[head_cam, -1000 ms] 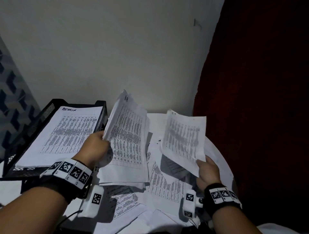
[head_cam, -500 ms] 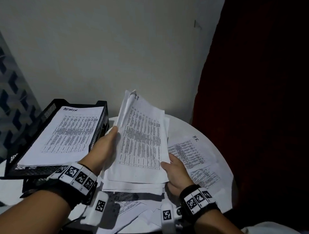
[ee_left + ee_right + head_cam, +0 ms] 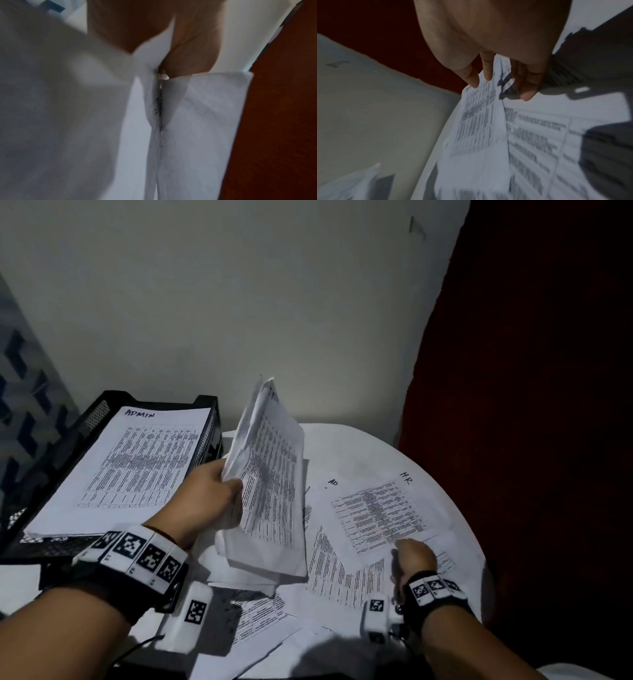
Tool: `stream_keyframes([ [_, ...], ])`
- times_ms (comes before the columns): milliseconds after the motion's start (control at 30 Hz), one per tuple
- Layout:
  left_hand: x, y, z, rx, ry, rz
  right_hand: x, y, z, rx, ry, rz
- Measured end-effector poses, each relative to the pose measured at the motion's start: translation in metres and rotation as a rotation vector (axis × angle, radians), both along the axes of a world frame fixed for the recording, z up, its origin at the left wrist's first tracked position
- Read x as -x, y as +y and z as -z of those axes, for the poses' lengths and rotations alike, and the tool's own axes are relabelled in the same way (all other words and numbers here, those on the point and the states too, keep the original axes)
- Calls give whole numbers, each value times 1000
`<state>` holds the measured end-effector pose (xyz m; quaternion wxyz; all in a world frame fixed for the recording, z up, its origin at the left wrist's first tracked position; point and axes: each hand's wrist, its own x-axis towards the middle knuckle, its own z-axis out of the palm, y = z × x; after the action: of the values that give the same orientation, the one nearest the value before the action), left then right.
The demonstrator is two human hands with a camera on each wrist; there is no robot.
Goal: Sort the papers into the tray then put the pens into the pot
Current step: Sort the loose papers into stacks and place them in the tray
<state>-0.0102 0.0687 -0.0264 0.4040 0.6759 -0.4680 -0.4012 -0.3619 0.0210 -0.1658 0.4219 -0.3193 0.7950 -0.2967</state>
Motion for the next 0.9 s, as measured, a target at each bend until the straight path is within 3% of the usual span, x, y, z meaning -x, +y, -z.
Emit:
stream_keyframes([
  [133, -5, -3, 5, -8, -48, 0, 15, -20, -1, -107, 111, -75],
  [233, -4, -5, 8, -23, -8, 5, 17, -38, -2, -108, 87, -50],
  [300, -2, -4, 7, -26, -66, 3, 18, -45, -2, -116, 71, -17],
  [567, -9, -8, 8, -6, -159, 12, 31, -47, 1, 61, 154, 150],
  [700, -9, -9, 5, -13, -214, 32, 29, -45, -30, 157, -81, 322],
  [900, -4, -4, 0, -6, -230, 49, -12, -23, -110, 350, -455, 62],
])
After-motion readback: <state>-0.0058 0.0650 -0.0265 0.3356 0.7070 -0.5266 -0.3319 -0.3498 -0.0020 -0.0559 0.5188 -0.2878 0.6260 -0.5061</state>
